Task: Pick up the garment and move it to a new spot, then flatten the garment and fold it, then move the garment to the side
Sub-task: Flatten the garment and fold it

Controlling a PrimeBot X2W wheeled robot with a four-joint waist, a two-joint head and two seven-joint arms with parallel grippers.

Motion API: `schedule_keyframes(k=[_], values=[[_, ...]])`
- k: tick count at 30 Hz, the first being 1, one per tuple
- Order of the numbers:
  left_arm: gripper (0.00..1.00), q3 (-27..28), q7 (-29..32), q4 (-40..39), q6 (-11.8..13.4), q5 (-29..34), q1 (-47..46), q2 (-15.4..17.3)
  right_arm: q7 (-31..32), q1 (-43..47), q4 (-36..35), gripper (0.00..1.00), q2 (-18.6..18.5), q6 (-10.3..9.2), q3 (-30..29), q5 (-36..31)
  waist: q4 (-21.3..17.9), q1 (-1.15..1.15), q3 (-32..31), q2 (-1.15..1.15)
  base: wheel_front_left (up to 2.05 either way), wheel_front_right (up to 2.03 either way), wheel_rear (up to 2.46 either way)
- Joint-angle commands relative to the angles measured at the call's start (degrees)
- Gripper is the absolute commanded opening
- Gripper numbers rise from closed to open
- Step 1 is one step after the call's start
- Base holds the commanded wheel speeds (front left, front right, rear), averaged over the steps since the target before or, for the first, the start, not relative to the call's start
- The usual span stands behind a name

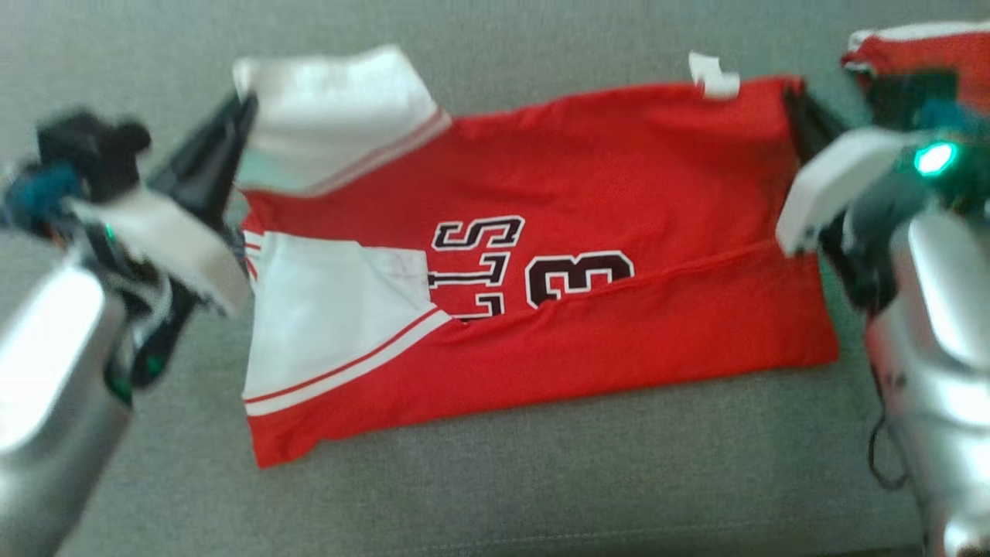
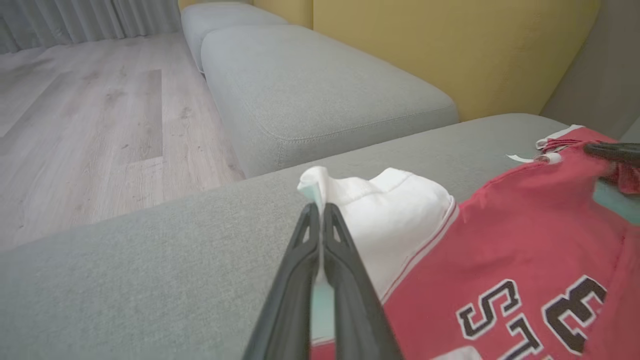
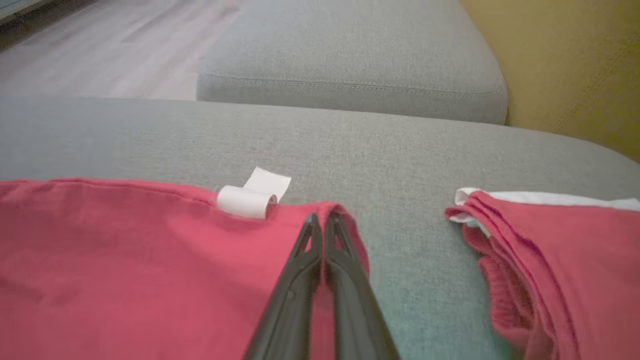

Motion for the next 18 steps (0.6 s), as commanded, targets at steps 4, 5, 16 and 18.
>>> schedule_keyframes(k=[4, 5, 16, 18], values=[[0.0, 2.8, -1.9, -6.2, 2.9, -1.1, 5.8, 3.3, -0.4, 5.6, -5.6, 0.0, -1.3, 0.37, 0.8, 1.8, 1.1, 0.01, -5.1, 0.0, 0.0, 0.0, 0.0], [0.0, 2.6, -2.3, -7.2, 3.5, -1.4, 7.9, 3.3, -0.3, 7.2, -6.5, 0.0, -1.4, 0.37, 0.5, 2.0, 1.3, 0.01, -5.8, 0.0, 0.0, 0.0, 0.0], [0.0, -0.3, -6.9, -10.8, 7.7, -2.8, 23.5, 1.7, 1.9, 19.0, -13.3, 0.0, -0.5, 0.37, -4.8, 1.0, 2.5, 0.01, -9.6, 0.0, 0.0, 0.0, 0.0], [0.0, -0.9, -7.6, -9.6, 7.9, -2.9, 24.2, 0.5, 2.0, 20.5, -14.0, 0.0, 0.0, 0.37, -5.6, 0.5, 2.5, 0.01, -9.9, 0.0, 0.0, 0.0, 0.0]])
